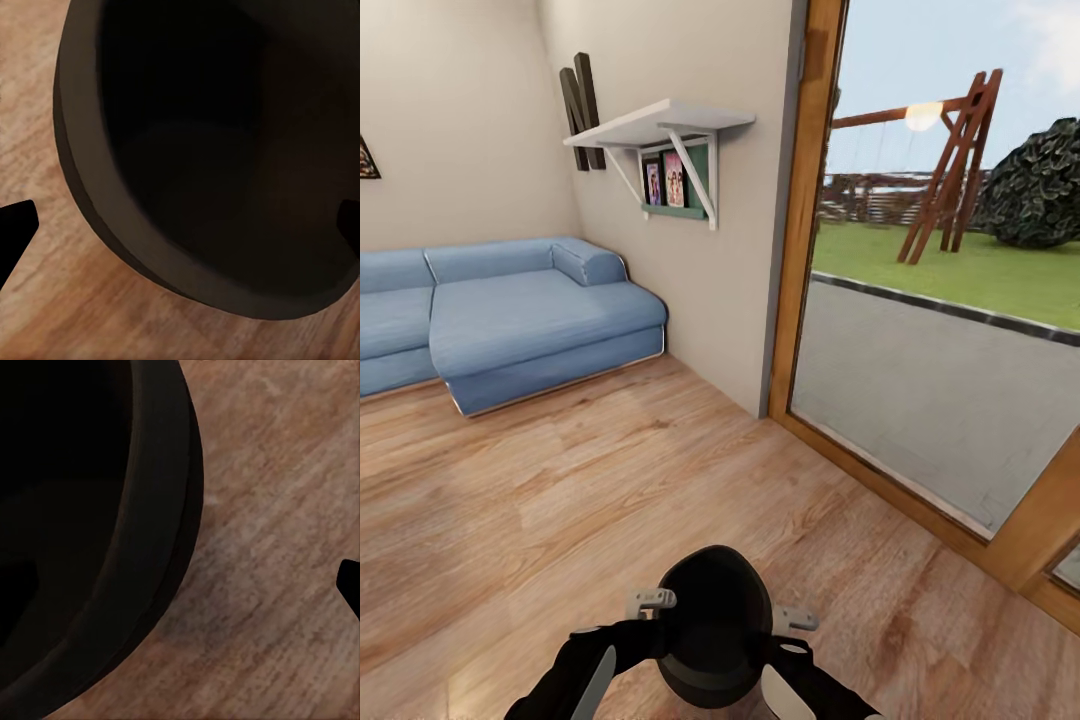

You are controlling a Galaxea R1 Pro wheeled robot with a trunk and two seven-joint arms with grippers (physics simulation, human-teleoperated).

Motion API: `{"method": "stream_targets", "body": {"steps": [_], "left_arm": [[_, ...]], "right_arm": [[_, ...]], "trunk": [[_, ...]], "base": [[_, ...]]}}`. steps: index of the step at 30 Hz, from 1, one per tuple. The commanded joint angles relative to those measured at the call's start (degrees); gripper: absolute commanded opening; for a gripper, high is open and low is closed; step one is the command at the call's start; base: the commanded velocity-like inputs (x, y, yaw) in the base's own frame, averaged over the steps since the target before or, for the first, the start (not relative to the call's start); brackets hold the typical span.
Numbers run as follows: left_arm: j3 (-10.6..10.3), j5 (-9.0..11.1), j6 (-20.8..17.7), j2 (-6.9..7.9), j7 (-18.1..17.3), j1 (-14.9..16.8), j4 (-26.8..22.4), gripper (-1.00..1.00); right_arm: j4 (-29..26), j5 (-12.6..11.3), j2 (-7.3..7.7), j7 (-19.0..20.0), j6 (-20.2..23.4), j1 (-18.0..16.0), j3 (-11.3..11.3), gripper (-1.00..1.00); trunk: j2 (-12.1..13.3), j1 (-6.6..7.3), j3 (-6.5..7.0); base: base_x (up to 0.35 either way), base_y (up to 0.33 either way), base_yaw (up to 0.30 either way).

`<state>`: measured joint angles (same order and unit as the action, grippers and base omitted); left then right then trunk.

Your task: Place each of the two pumpkins and all three candles from the living room inside a cabinet in the living room (use any cabinet), then make sure every cabinet is closed, and position the cauldron so it is next to a table in the living room.

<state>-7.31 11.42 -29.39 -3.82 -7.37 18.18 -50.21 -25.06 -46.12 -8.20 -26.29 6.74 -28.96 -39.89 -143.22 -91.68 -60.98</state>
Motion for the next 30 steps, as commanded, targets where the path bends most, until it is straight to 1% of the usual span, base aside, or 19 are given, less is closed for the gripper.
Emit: {"method": "stream_targets", "body": {"steps": [1,4,9,15,17,26,28,30], "left_arm": [[0.02,0.27,-0.32,0.01,-0.01,0.02,-0.06,1.0],[0.02,0.27,-0.32,0.03,-0.01,0.02,-0.06,1.0],[0.02,0.27,-0.32,0.04,-0.01,0.02,-0.06,1.0],[0.02,0.27,-0.32,0.04,-0.01,0.02,-0.06,1.0],[0.02,0.27,-0.32,0.04,-0.01,0.02,-0.06,1.0],[0.02,0.27,-0.32,0.04,-0.01,0.02,-0.06,1.0],[0.02,0.27,-0.32,0.04,-0.01,0.02,-0.06,1.0],[0.02,0.27,-0.32,0.03,-0.01,0.02,-0.06,1.0]], "right_arm": [[-0.12,-0.2,0.04,-0.45,0.26,-0.05,-0.51,1.0],[-0.18,-0.2,-0.02,-0.35,0.23,-0.06,-0.59,1.0],[-0.17,-0.19,-0.14,1.09,0.21,-0.16,-0.8,1.0],[-0.16,-0.2,-0.12,1.31,0.21,-0.21,-0.88,1.0],[-0.16,-0.2,-0.14,1.32,0.21,-0.21,-0.88,1.0],[-0.09,-0.2,-0.09,1.33,-0.09,-0.22,-0.89,1.0],[-0.08,-0.2,-0.08,1.33,-0.49,-0.22,-0.89,1.0],[-0.08,-0.2,-0.07,1.33,-0.91,-0.22,-0.89,1.0]], "trunk": [[-0.02,0.01,-0.05],[-0.02,0.01,-0.05],[-0.02,0.01,-0.05],[-0.02,0.01,-0.05],[-0.05,-0.04,-0.5],[-0.05,-0.04,-0.5],[-0.08,-0.09,-0.94],[-0.08,-0.09,-0.94]], "base": [[0.0,0.0,0.0],[0.0,0.0,0.0],[0.0,0.0,0.0],[0.0,0.0,0.0],[0.0,0.0,0.0],[0.0,0.0,0.0],[0.0,0.0,0.0],[0.0,0.0,0.0]]}}
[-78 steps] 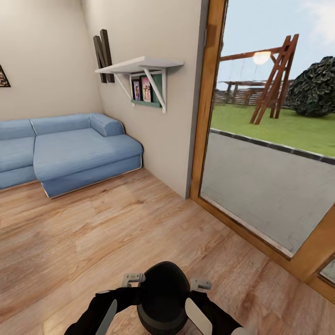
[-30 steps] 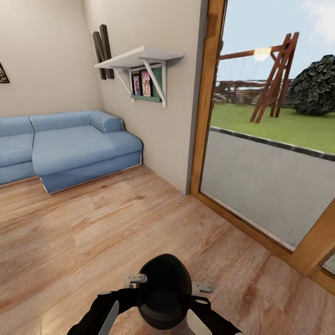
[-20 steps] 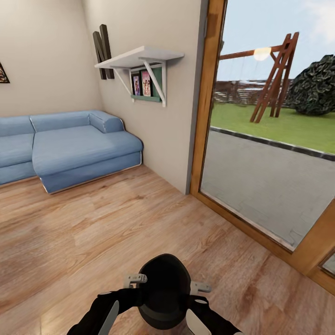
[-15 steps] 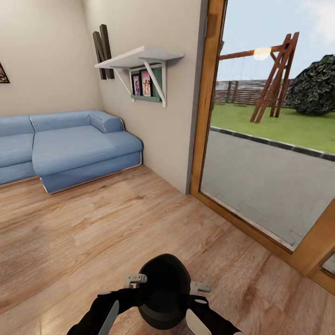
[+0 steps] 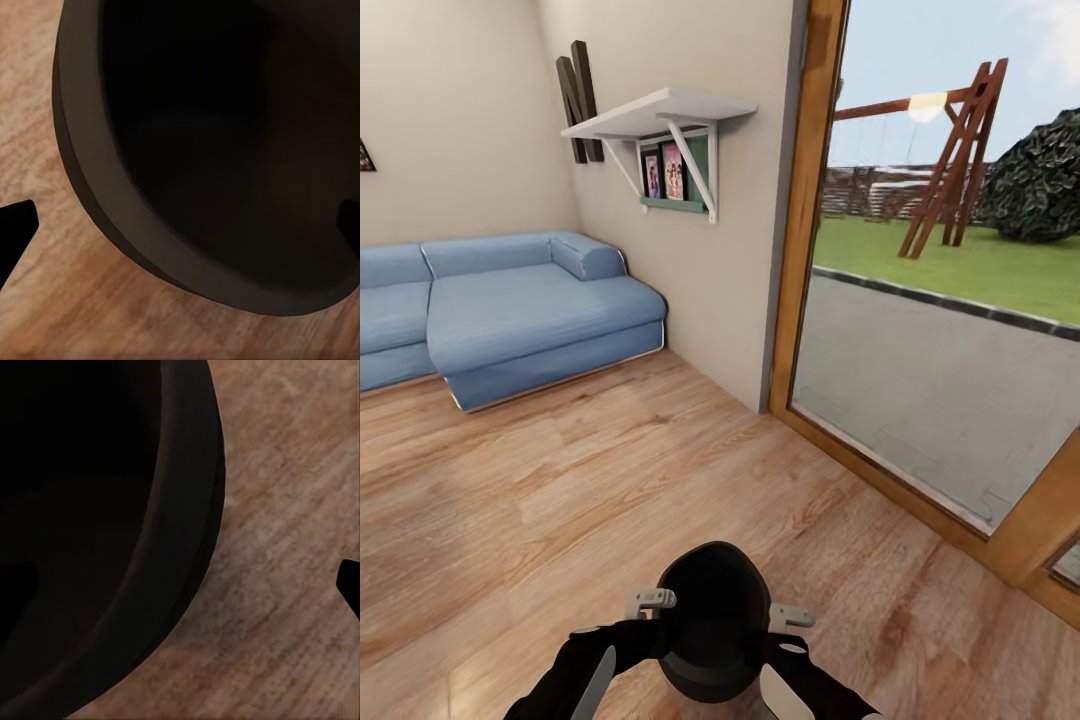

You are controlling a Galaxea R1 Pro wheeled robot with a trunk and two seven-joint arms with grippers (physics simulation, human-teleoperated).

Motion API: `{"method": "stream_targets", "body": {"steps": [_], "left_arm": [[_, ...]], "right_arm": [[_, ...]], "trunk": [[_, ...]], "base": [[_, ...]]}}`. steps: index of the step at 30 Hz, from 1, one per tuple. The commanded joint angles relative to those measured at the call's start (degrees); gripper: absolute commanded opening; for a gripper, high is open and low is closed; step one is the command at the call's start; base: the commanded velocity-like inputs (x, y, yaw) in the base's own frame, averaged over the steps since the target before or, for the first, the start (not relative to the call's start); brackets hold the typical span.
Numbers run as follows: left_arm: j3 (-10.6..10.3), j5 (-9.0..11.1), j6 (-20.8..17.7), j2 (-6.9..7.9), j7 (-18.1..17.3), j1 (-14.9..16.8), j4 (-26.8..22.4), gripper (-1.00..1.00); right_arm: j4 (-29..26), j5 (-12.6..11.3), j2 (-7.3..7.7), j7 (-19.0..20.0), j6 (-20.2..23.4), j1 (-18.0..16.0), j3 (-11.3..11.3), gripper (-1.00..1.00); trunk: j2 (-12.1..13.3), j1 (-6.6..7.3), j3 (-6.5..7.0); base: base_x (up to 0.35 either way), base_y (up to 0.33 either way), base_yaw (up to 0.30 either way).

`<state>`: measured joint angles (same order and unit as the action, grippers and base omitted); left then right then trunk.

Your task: Place each of the two pumpkins and all three candles from the living room inside a cabinet in the living room (use any cabinet), then make sure every cabinet is closed, and position the cauldron so it is next to a table in the living room.

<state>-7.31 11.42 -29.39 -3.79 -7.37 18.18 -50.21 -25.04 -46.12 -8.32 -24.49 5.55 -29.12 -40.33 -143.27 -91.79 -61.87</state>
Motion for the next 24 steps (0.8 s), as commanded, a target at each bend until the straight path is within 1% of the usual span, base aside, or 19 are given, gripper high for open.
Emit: {"method": "stream_targets", "body": {"steps": [1,7,19,24], "left_arm": [[0.02,0.27,-0.32,0.0,-0.01,0.02,-0.06,1.0],[0.02,0.27,-0.32,0.01,-0.01,0.02,-0.06,1.0],[0.02,0.41,-0.32,0.01,-0.01,0.02,-0.06,1.0],[0.11,0.49,-0.29,0.01,0.06,0.02,-0.06,1.0]], "right_arm": [[-0.1,-0.2,0.05,-0.47,0.22,-0.06,-0.45,1.0],[-0.1,-0.2,0.06,-0.47,0.0,-0.06,-0.45,1.0],[-0.1,-0.2,0.06,-0.47,-0.31,-0.06,-0.45,1.0],[-0.1,-0.2,0.06,-0.47,-0.36,-0.06,-0.45,1.0]], "trunk": [[-0.02,0.01,-0.05],[-0.02,0.01,-0.05],[-0.18,-0.3,-2.71],[-0.18,-0.3,-2.71]], "base": [[0.0,0.0,0.0],[0.0,0.0,0.0],[0.0,0.0,0.0],[0.0,0.0,0.0]]}}
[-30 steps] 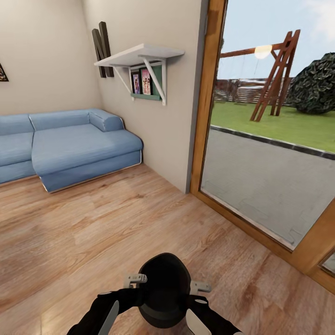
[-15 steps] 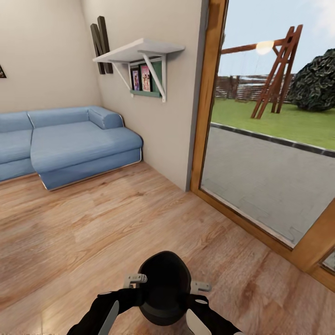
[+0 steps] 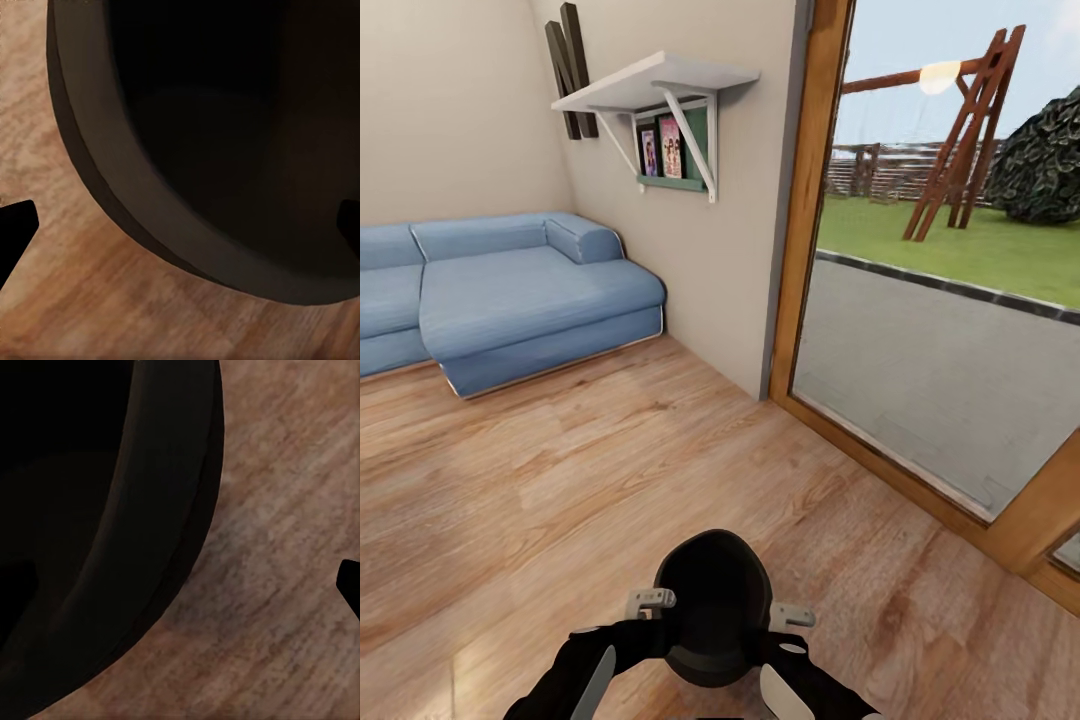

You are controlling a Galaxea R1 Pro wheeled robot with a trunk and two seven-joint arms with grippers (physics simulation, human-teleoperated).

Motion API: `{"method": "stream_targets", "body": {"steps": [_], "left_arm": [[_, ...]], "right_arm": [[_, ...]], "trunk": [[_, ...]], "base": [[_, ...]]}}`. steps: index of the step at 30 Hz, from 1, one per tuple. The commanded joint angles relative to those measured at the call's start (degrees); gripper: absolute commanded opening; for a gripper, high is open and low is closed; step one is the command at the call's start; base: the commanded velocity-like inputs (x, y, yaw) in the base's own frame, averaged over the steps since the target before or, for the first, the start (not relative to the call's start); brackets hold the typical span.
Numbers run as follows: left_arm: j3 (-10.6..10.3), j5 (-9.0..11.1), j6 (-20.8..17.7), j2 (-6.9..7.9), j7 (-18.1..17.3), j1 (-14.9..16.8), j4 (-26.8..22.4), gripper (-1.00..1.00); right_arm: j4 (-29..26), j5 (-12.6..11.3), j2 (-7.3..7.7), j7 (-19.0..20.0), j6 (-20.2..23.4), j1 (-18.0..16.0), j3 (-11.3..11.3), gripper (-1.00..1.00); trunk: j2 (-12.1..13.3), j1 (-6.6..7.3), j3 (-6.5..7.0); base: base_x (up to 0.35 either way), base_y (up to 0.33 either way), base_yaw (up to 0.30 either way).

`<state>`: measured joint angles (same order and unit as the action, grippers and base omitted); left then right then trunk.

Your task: Place each of the two pumpkins and all three candles from the living room inside a cabinet in the living room (use any cabinet), then make sure every cabinet is closed, and position the cauldron so it is next to a table in the living room.

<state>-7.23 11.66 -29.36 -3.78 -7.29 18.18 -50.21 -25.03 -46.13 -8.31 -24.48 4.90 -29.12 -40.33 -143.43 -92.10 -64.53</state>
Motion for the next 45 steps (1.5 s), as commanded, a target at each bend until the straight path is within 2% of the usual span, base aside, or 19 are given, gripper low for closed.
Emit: {"method": "stream_targets", "body": {"steps": [1,7,36,40,42,45], "left_arm": [[0.1,0.23,-0.23,0.0,-0.01,0.02,-0.06,1.0],[0.38,0.28,0.73,0.0,0.0,0.02,-0.06,1.0],[0.73,0.23,0.88,0.0,0.07,0.02,-0.06,1.0],[2.1,0.21,0.88,0.0,0.14,0.02,-0.06,1.0],[2.68,0.2,0.88,0.0,0.83,0.02,-0.06,1.0],[3.11,0.29,0.88,-0.05,4.17,0.02,-0.06,1.0]], "right_arm": [[-0.11,-0.19,0.05,-0.48,0.28,-0.06,-0.45,1.0],[-0.11,-0.19,0.05,-0.48,0.28,-0.06,-0.45,1.0],[-0.11,-0.19,0.05,-0.48,0.28,-0.06,-0.45,1.0],[-0.11,-0.19,0.05,-0.48,0.28,-0.06,-0.45,1.0],[-0.11,-0.19,0.05,-0.48,0.28,-0.06,-0.45,1.0],[-0.11,-0.19,0.05,-0.48,0.26,-0.06,-0.45,1.0]], "trunk": [[-0.02,0.01,-0.05],[-0.09,-0.12,-1.16],[-0.09,-0.12,-1.16],[-0.09,-0.12,-1.16],[-0.09,-0.12,-1.16],[-0.09,-0.12,-1.16]], "base": [[0.0,0.0,0.0],[0.0,0.0,0.0],[0.046,0.0,0.0],[0.054,0.039,0.0],[0.014,0.01,0.0],[0.005,0.003,0.0]]}}
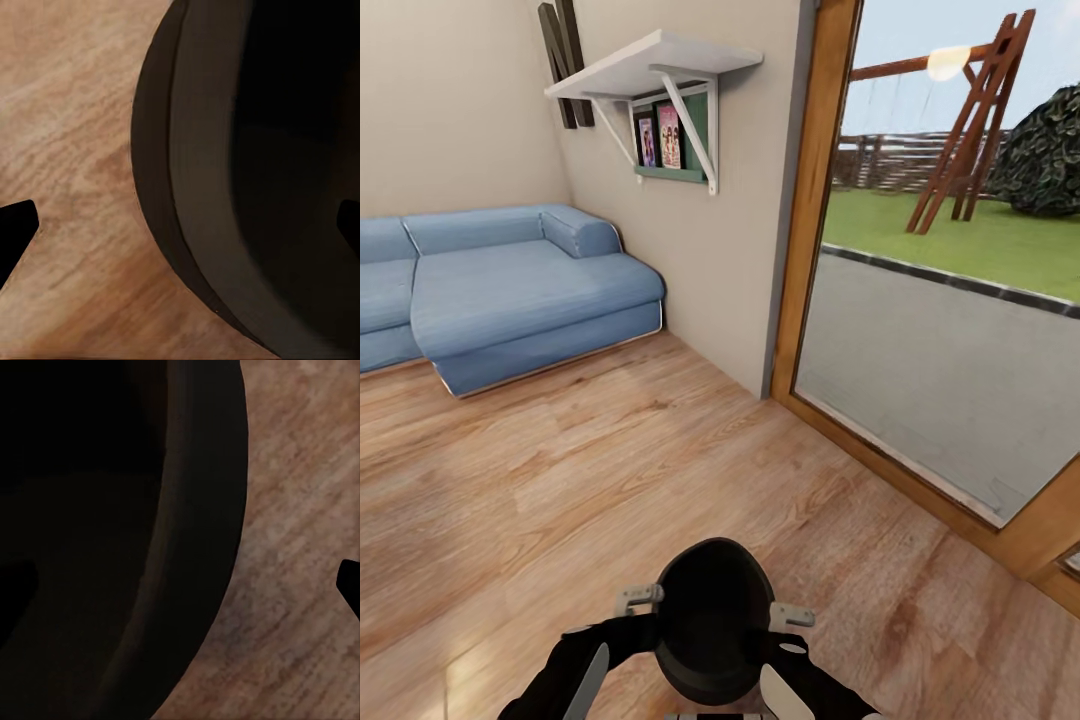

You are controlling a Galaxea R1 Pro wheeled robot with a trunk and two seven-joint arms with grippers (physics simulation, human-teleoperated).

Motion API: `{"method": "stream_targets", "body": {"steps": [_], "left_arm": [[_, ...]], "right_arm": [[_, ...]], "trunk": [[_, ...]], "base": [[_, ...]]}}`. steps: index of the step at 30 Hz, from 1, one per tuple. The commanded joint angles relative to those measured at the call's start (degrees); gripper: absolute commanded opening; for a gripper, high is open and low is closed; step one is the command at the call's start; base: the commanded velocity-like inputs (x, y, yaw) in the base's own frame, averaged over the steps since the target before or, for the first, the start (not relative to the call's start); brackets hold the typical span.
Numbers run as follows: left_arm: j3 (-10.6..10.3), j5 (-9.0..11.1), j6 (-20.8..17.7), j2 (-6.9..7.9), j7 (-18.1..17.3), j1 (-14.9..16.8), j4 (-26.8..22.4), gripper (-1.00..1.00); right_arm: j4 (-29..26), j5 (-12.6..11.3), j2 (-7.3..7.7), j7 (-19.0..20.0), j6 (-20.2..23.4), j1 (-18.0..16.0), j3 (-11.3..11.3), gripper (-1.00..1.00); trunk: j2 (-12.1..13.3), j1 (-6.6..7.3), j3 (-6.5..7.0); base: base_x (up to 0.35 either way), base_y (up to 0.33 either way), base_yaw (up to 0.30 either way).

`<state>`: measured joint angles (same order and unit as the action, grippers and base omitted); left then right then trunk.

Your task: Place each of the two pumpkins and all three candles from the living room inside a cabinet in the living room (use any cabinet), then make sure every cabinet is closed, and position the cauldron so it is next to a table in the living room.

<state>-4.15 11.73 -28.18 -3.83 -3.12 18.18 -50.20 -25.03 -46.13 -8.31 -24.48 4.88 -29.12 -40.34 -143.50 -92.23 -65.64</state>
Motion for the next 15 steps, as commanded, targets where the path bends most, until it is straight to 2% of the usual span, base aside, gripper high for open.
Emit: {"method": "stream_targets", "body": {"steps": [1,5,15], "left_arm": [[0.09,0.25,-0.3,-0.05,0.98,0.01,-0.07,1.0],[0.18,0.3,-0.23,-0.51,2.61,0.01,-0.07,1.0],[0.03,0.23,-0.17,-0.73,2.85,0.01,1.11,1.0]], "right_arm": [[-0.11,-0.19,0.05,-0.48,0.29,-0.06,-0.45,1.0],[-0.11,-0.19,0.05,-0.48,0.29,-0.06,-0.45,1.0],[-0.11,-0.19,0.05,-0.48,0.3,-0.06,-0.45,1.0]], "trunk": [[-0.02,0.01,-0.05],[-0.02,0.01,-0.05],[-0.03,-0.01,-0.27]], "base": [[0.002,0.001,0.0],[0.0,0.0,0.0],[0.0,0.0,0.0]]}}
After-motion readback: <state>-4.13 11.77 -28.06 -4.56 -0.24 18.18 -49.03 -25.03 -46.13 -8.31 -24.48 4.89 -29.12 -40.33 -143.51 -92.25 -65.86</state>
